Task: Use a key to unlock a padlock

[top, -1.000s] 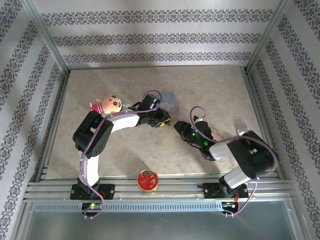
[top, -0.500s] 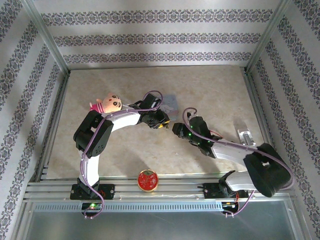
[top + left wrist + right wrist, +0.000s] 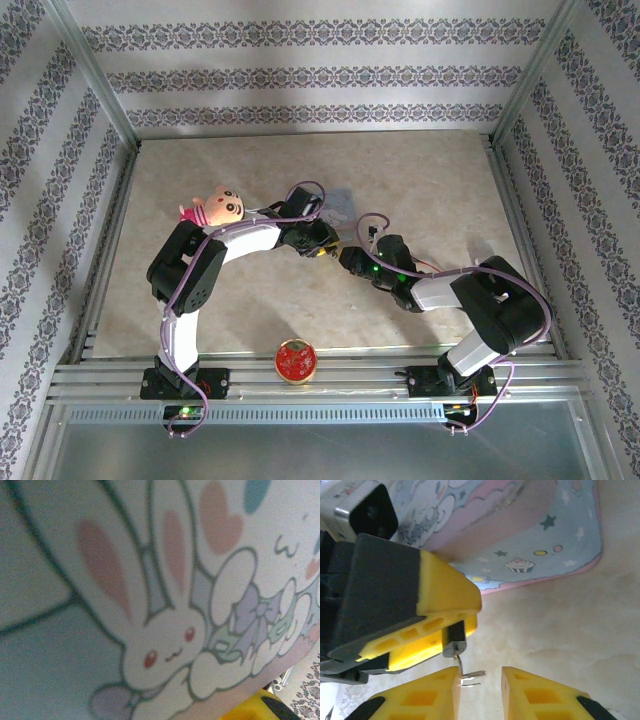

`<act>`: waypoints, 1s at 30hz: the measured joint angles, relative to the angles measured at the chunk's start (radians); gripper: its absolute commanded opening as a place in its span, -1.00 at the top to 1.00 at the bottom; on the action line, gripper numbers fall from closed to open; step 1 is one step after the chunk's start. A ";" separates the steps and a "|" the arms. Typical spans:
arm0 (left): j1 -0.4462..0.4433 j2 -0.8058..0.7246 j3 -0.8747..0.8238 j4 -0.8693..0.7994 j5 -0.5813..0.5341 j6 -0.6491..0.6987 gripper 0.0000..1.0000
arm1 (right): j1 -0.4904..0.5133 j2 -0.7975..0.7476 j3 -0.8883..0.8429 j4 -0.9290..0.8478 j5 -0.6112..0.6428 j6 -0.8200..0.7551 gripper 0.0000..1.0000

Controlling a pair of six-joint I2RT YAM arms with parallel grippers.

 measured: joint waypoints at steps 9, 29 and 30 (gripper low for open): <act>0.000 0.003 -0.002 0.016 0.007 -0.002 0.94 | 0.000 0.019 0.002 0.030 -0.012 0.011 0.53; 0.006 0.003 -0.029 0.081 -0.017 -0.011 0.32 | -0.012 0.192 0.040 0.246 -0.086 0.118 1.00; 0.008 0.003 -0.035 0.098 -0.018 -0.012 0.26 | -0.015 0.208 0.040 0.275 -0.092 0.131 1.00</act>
